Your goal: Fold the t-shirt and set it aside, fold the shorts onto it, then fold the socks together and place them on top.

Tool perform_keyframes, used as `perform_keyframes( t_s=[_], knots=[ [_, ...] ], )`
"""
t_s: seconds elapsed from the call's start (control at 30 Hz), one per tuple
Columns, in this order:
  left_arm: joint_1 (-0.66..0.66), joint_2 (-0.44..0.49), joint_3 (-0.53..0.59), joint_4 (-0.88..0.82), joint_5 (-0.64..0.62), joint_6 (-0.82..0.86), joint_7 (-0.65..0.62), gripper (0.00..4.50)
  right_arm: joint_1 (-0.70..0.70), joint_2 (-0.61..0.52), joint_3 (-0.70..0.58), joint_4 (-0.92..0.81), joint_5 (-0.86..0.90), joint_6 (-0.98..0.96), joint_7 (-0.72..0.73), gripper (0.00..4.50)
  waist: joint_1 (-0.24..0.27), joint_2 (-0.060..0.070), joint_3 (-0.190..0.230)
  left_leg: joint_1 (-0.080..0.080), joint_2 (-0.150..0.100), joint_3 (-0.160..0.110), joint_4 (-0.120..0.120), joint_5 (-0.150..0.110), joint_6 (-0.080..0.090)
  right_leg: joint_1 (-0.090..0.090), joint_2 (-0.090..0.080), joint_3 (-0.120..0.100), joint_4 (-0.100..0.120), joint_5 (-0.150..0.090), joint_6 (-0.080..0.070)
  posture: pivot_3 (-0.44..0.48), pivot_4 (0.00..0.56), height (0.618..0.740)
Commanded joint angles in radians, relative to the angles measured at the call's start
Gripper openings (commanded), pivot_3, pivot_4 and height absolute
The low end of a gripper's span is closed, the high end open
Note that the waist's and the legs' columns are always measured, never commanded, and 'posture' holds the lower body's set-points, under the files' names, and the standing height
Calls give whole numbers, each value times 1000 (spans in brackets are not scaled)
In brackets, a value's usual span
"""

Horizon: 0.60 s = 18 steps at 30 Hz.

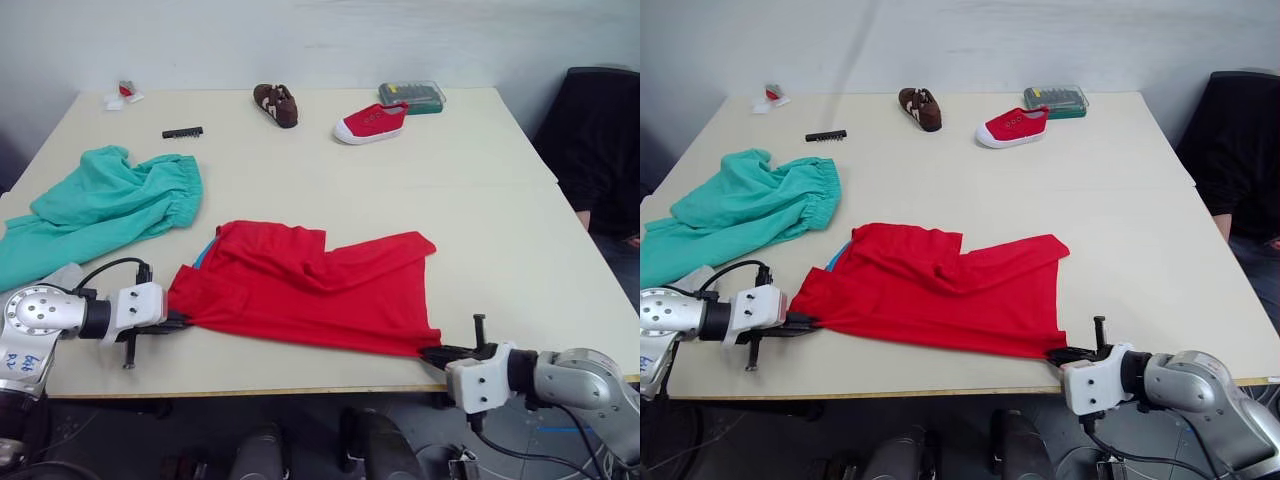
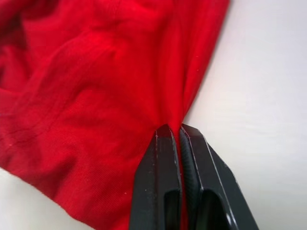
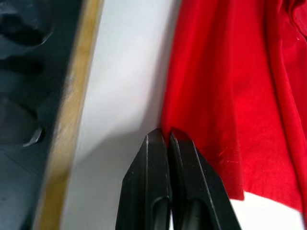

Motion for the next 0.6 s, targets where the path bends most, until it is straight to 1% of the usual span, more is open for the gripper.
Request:
perform_keyframes(
  t_s=[0.03, 0.1, 0.2, 0.33, 0.4, 0.43, 0.47, 0.53, 0.6],
  knots=[
    [134, 36, 47, -101, -39, 71, -28, 47, -12, -43, -43, 102, -5, -130, -5, 0, -5, 0, 0, 0, 0, 0, 0, 0, -1, 0, 0, 0, 0, 0, 0, 0, 150, 740],
    [211, 37, 73, -187, -69, 127, -16, 47, -30, -49, -43, 162, -26, -180, -19, 0, -8, 0, 0, 0, 0, 0, 0, 1, -3, 0, 0, 1, 0, -1, 0, 0, 150, 740],
    [282, 34, 94, -274, -80, 179, 4, 47, -48, -52, -39, 213, -39, -225, -31, 0, -9, 0, 0, 0, 0, 0, 0, 1, -3, 0, 0, 1, 0, -1, 1, 0, 150, 740],
    [304, -3, 83, -347, -48, 253, 98, 47, -55, -53, -35, 244, -27, -246, -31, 0, -4, 0, 0, 1, 0, 0, 0, -1, 0, 1, 1, 2, 0, -1, 0, 0, 150, 740],
    [299, -16, 88, -358, -57, 286, 121, 47, -48, -51, -35, 226, 22, -204, -9, 0, 4, 1, 0, 6, 0, 1, 0, -1, 0, 5, 1, 3, 0, -1, 0, 0, 150, 740],
    [294, -23, 95, -360, -67, 302, 129, 269, -42, -49, -41, 211, 54, -173, 2, 0, 8, 1, 1, 10, 0, 1, -1, -2, 1, 9, 1, 3, -1, -1, 0, 0, 150, 740],
    [294, -23, 105, -363, -89, 332, 123, 520, -34, -49, -48, 196, 83, -148, 13, 212, 10, 1, 1, 12, 0, 0, -1, -2, 1, 13, 1, 3, -3, -2, 0, 0, 150, 740],
    [303, -14, 137, -380, -149, 390, 92, 979, -7, -59, -67, 159, 142, -109, 39, 639, 14, 1, 1, 13, 1, 0, -1, -3, 2, 14, 1, 3, -3, -3, -1, 0, 150, 740],
    [309, 6, 193, -405, -252, 497, 52, 1623, 45, -65, -103, 88, 261, -9, 73, 1328, 14, 1, 1, 13, 1, 0, -1, -3, 2, 14, 1, 3, -3, -3, -1, 0, 150, 740]
  ],
)
